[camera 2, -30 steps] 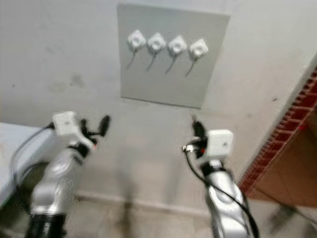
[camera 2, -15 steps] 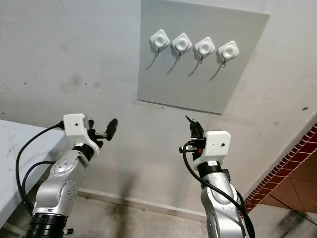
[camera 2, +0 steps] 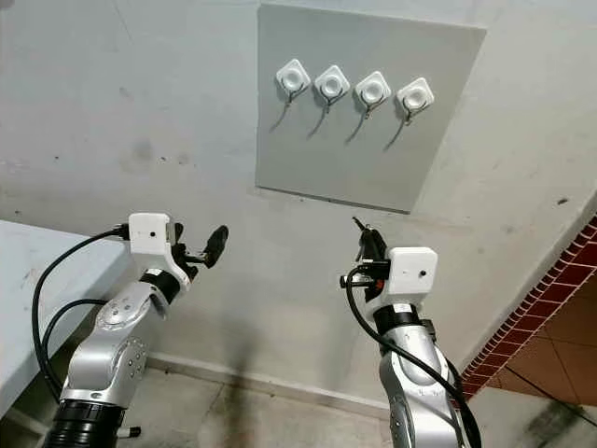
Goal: Hang keys on a hook
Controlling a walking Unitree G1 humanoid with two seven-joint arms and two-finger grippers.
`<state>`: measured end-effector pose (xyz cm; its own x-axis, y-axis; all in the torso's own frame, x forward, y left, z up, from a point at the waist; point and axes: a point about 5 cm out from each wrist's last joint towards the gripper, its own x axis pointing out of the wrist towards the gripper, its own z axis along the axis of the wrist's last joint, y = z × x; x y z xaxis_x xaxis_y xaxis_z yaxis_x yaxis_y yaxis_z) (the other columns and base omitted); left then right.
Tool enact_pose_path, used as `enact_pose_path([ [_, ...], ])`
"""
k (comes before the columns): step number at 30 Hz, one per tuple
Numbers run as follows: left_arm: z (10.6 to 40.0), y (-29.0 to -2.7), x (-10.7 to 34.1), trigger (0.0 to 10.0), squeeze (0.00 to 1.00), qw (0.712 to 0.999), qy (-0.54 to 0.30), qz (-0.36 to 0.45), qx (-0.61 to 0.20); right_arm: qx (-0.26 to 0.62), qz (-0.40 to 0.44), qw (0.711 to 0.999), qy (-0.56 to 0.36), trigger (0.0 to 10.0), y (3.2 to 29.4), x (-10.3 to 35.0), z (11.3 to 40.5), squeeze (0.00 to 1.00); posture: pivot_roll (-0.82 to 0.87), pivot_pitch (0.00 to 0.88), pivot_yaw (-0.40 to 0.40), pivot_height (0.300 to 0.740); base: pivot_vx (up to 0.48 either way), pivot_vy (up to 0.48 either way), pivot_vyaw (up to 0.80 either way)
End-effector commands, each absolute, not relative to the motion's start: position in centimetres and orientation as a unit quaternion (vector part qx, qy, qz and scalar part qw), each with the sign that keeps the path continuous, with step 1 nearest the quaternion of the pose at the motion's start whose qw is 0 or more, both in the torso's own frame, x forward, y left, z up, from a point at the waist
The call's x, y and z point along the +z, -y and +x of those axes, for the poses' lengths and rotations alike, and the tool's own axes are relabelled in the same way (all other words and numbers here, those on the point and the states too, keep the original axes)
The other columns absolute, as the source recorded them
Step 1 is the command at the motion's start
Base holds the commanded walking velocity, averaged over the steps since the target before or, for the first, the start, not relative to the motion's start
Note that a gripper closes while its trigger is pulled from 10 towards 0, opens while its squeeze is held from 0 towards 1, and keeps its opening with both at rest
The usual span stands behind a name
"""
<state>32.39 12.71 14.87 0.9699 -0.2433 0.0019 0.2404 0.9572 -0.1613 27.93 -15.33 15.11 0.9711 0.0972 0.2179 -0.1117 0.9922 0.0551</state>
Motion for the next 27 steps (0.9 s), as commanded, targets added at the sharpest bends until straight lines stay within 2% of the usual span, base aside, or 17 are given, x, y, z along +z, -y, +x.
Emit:
enact_pose_path([
  [1, 32.40, -12.42, 15.40, 10.0, 0.00, 0.988, -0.002, -0.079, -0.131, 0.049, 0.030, 0.992, 0.113, 10.0, 15.57, 15.41, 27.90, 0.00, -0.05, 0.009, -0.049, 0.740, 0.000, 0.000, 0.00],
  [12, 32.33, -12.38, 15.30, 10.0, 0.00, 0.988, -0.003, -0.078, -0.132, 0.052, 0.029, 0.992, 0.112, 10.0, 15.47, 15.38, 27.91, 0.00, -0.05, 0.008, -0.052, 0.740, 0.000, 0.000, 0.00],
  [19, 32.23, -12.06, 15.23, 10.0, 0.00, 0.989, -0.001, -0.051, -0.140, 0.052, 0.029, 0.992, 0.112, 10.0, 15.40, 15.37, 27.91, 0.00, -0.05, 0.008, -0.053, 0.740, 0.253, 0.000, 0.00],
  [27, 32.25, -12.04, 15.23, 10.0, 0.00, 0.988, 0.000, -0.058, -0.142, 0.052, 0.028, 0.992, 0.112, 10.0, 15.39, 15.37, 27.92, 0.00, -0.05, 0.007, -0.052, 0.740, 0.275, -0.243, 0.00],
])
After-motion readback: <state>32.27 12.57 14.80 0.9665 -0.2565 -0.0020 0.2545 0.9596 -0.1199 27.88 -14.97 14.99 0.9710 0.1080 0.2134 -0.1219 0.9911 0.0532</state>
